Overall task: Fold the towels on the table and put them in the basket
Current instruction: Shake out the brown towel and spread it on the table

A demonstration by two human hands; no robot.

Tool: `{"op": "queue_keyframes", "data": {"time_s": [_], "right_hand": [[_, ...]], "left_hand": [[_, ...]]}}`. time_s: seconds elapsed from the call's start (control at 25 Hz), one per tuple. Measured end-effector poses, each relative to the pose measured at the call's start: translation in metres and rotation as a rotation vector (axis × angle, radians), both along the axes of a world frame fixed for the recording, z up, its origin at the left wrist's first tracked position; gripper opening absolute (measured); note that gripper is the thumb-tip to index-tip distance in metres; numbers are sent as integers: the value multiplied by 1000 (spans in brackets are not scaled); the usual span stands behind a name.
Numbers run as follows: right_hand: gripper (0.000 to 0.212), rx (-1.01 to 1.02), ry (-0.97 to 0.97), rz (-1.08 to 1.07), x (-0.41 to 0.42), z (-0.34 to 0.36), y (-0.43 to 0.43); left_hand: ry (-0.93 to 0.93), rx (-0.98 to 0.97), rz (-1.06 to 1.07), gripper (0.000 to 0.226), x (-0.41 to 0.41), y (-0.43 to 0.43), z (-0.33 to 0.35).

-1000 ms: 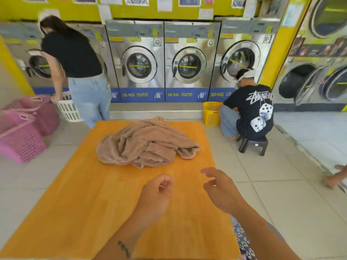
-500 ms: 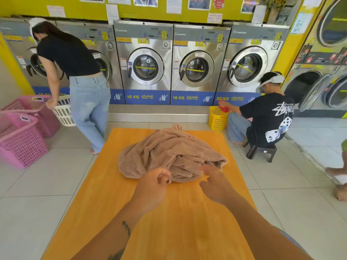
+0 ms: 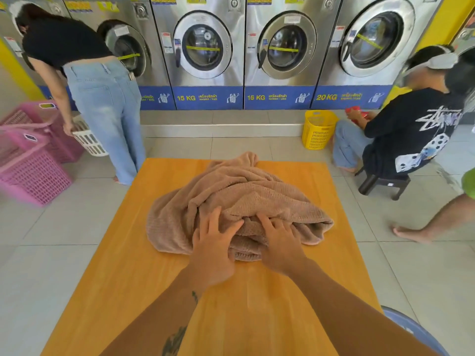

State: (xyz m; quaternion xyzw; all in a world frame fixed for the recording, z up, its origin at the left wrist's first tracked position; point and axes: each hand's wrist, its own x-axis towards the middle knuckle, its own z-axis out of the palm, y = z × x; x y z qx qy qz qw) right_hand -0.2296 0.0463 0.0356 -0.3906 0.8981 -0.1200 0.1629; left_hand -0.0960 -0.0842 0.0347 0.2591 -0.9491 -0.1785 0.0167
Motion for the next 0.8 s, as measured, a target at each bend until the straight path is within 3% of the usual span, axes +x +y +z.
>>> {"op": "queue_keyframes", "data": {"time_s": [0.16, 0.24, 0.36, 0.44, 0.6, 0.68, 0.8], "right_hand": [[65, -100, 29, 43, -42, 15, 11], [64, -239, 89, -60, -69, 37, 17], [60, -423, 258, -150, -89, 71, 21], [53, -409, 294, -210, -81, 76, 24], [27, -97, 127, -357, -45, 55, 38], [14, -44, -23, -423, -24, 52, 38], [20, -207, -148, -518, 1, 49, 37]], "left_hand": [[-86, -16, -1, 87, -6, -8, -8], [24, 16, -3, 84, -7, -23, -4], [211, -100, -57, 65, -18, -40, 8], [298, -130, -115, 55, -17, -46, 16], [395, -123, -113, 36, 12, -57, 16], [361, -125, -62, 33, 25, -60, 17], [298, -142, -29, 34, 42, -64, 19]]}}
